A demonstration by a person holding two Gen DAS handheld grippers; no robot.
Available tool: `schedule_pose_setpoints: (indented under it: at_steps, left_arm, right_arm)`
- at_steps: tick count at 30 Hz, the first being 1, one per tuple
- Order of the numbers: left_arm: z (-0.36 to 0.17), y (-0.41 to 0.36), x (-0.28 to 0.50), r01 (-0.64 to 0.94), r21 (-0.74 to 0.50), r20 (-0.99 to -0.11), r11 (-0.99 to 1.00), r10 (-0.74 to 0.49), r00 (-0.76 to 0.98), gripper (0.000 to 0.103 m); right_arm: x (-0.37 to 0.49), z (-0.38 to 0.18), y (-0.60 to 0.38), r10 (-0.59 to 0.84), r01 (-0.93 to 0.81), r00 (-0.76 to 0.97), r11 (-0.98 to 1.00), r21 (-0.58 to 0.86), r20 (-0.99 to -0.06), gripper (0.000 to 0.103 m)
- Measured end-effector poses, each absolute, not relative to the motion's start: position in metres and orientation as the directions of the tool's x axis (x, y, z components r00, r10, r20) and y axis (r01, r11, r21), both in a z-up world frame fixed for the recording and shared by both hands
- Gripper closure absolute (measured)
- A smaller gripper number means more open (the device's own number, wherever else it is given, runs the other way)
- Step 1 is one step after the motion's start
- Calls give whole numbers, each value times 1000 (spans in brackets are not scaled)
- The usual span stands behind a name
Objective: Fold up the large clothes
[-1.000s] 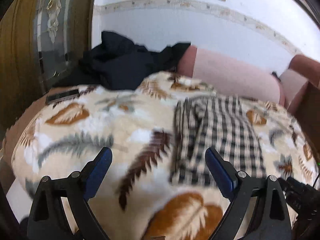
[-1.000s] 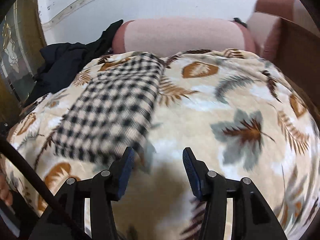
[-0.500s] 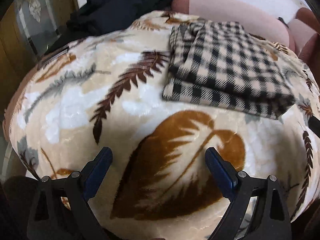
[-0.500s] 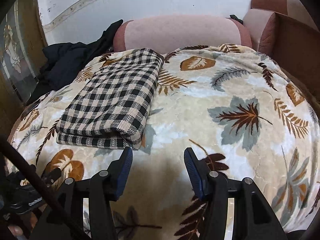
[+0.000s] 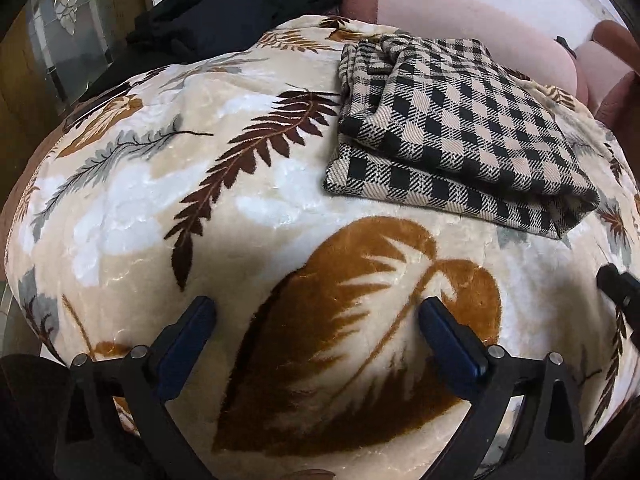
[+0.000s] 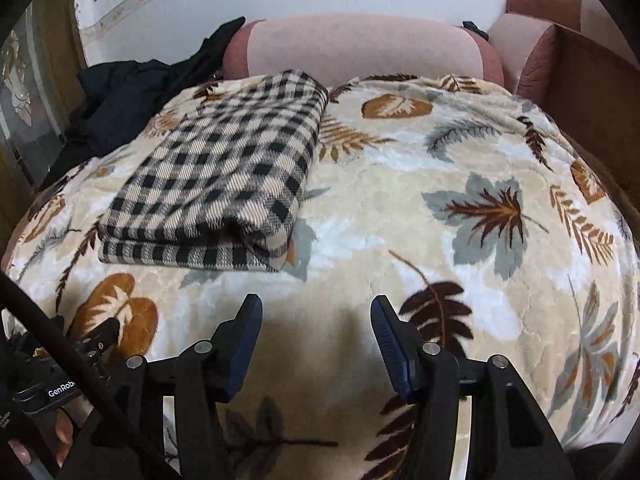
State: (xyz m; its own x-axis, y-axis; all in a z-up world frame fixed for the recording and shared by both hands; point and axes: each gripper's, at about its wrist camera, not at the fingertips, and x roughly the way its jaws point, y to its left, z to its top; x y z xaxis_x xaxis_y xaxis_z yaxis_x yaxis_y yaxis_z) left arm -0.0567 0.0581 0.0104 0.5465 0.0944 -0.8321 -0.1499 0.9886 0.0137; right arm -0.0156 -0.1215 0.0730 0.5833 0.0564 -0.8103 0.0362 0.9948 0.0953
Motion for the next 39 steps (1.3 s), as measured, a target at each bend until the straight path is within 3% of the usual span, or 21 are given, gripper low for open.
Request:
schedule_pose_setpoints:
  at_steps: [7, 12, 39]
  left_arm:
    - [28, 64, -64, -174, -46, -797, 984, 69, 600, 2]
    - [39, 57, -70, -160, -5, -769, 987, 98, 631, 2]
    - [37, 51, -75, -104, -37, -831, 994, 27, 556, 2]
  right_arm:
    - [-18, 65, -121, 26, 47, 573, 997, 64, -819, 42]
    - [-16, 66, -121, -1, 52, 582, 998, 36, -814, 41]
    - [-12, 57, -109, -43, 35, 559, 999, -29, -828, 37]
